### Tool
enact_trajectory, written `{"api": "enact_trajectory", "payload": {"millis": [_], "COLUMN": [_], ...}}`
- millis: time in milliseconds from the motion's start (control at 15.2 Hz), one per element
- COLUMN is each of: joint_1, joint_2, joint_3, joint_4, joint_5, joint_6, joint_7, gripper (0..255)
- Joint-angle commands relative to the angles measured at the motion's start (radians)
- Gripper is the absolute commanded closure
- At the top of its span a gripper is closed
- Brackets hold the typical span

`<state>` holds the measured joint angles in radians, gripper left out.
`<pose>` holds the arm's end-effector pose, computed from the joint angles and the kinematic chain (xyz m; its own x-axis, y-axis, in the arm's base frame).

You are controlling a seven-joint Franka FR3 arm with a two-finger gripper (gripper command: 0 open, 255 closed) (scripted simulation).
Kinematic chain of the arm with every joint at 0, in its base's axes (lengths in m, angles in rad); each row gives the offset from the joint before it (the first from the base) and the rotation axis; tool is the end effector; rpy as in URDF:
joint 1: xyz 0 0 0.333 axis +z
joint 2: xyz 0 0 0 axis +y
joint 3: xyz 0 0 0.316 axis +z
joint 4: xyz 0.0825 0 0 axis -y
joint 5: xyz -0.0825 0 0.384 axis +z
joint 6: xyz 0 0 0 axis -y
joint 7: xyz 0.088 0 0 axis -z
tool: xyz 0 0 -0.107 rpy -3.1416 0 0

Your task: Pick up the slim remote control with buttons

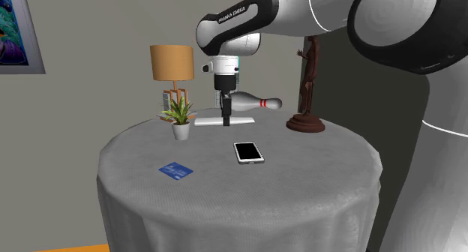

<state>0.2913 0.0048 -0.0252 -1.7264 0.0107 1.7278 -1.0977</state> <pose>0.5438 0.1493 0.5614 0.2072 0.9783 0.0077 0.9783 -0.2071 -0.0078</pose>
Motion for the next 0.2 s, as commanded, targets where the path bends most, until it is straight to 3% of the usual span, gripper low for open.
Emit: {"api": "enact_trajectory", "payload": {"millis": [0, 132], "joint_1": [0.0, 0.0], "joint_2": [0.002, 0.002], "joint_3": [0.0, 0.0], "joint_4": [0.028, 0.031], "joint_5": [0.0, 0.0], "joint_6": [-0.027, -0.029], "joint_7": [0.001, 0.001], "gripper": [255, 255]}}
